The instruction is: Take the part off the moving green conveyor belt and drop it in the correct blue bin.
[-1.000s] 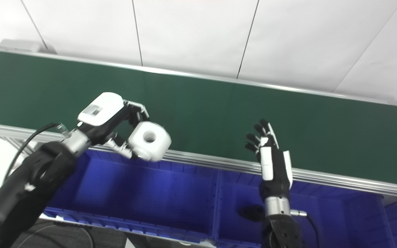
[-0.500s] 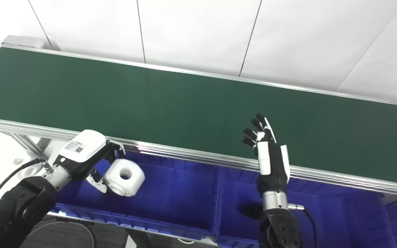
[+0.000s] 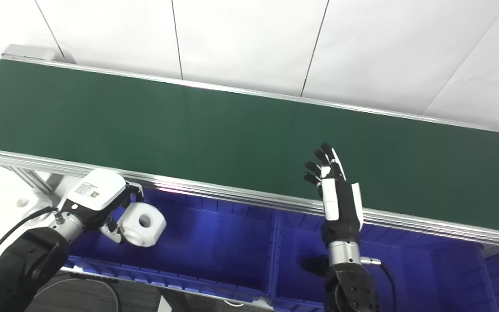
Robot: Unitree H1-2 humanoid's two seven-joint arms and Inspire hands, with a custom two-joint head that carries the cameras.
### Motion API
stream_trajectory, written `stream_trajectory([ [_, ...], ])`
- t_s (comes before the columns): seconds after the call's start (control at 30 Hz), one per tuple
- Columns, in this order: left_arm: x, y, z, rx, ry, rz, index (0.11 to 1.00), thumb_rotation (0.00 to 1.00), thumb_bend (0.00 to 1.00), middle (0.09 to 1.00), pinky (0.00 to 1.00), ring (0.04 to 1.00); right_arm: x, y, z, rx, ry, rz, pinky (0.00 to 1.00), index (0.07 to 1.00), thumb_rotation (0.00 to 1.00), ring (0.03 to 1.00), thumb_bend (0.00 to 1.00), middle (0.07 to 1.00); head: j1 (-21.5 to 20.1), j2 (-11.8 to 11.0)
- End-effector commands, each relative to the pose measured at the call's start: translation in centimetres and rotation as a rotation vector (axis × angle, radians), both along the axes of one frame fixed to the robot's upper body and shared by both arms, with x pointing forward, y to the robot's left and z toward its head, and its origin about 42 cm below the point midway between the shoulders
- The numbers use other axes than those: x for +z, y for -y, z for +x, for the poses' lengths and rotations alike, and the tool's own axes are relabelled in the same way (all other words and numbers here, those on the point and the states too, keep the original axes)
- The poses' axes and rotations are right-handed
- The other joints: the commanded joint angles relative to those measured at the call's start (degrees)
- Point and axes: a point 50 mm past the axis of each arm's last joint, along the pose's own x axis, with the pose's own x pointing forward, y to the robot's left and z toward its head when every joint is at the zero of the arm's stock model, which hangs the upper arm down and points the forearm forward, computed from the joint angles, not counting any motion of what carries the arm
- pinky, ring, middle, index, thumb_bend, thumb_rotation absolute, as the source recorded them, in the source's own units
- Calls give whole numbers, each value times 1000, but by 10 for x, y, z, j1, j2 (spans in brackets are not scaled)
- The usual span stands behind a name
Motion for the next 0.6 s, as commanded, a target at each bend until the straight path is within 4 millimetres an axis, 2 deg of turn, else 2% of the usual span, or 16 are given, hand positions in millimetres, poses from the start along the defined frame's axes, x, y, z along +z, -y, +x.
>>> stream_trajectory([
  [0.0,19,-3,7,-1,-51,21,828,555,994,870,832,860,12,-1,2,10,58,5,787,949,943,846,871,922,1,1],
  [0.03,22,-1,6,1,-95,18,905,629,999,943,932,930,12,0,2,10,58,4,781,948,947,844,874,921,1,1],
  [0.13,32,2,5,6,-179,-3,986,682,1000,994,993,993,12,0,2,10,57,-8,773,946,953,842,883,920,1,1],
  [0.27,62,15,9,-8,-236,-80,1000,682,1000,1000,1000,1000,10,1,3,5,48,-35,774,948,968,836,876,919,-16,1],
  [0.37,80,21,8,-22,-232,-163,1000,730,1000,1000,1000,1000,8,0,2,0,45,-38,775,952,974,835,866,917,-29,0],
  [0.4,87,24,6,-22,-232,-214,1000,807,1000,1000,1000,1000,7,0,3,-2,45,-37,784,954,975,838,866,918,-47,-1],
  [0.43,95,28,4,-17,-234,-273,1000,820,1000,1000,1000,1000,6,0,2,-3,48,-36,786,955,975,839,866,918,-47,-1],
  [0.47,102,34,-1,5,-237,-388,1000,813,1000,1000,1000,1000,4,0,1,-7,52,-40,787,955,974,839,861,918,-77,-4],
  [0.53,110,42,-8,46,-247,-581,1000,812,950,1000,1000,1000,1,1,-2,-14,54,-44,788,952,980,838,857,920,-97,-5],
  [0.57,110,45,-10,74,-251,-675,1000,812,933,1000,1000,1000,-1,1,-4,-21,53,-45,789,951,981,838,857,920,-122,-7],
])
